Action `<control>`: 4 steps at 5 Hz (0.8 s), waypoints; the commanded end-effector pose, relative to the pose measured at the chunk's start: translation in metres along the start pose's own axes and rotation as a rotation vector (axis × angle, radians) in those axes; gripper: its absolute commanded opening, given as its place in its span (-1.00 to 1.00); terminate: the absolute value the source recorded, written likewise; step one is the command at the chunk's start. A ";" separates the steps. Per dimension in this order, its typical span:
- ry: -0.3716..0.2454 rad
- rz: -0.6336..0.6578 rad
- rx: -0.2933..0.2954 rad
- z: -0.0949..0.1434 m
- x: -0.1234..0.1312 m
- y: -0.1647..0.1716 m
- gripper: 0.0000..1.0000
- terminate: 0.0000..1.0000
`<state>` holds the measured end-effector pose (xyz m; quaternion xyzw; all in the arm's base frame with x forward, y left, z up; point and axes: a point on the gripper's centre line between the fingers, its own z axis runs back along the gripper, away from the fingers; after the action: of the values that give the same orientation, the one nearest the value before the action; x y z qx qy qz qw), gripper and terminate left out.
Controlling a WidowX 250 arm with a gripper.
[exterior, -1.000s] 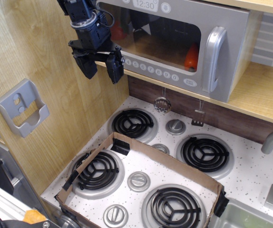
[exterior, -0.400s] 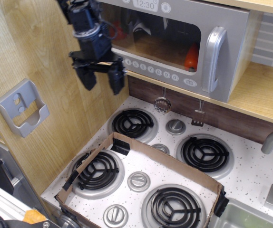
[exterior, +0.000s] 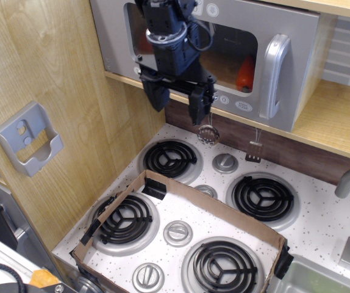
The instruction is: Open microwave
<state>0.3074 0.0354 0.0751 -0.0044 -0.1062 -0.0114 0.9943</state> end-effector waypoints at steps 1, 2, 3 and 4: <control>-0.077 -0.046 0.003 0.025 0.012 -0.042 1.00 -1.00; -0.082 -0.073 -0.013 0.032 0.025 -0.056 1.00 -1.00; -0.090 -0.094 0.011 0.038 0.042 -0.068 1.00 -1.00; -0.093 -0.067 0.011 0.039 0.054 -0.071 1.00 -1.00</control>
<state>0.3487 -0.0370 0.1120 0.0028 -0.1268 -0.0433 0.9910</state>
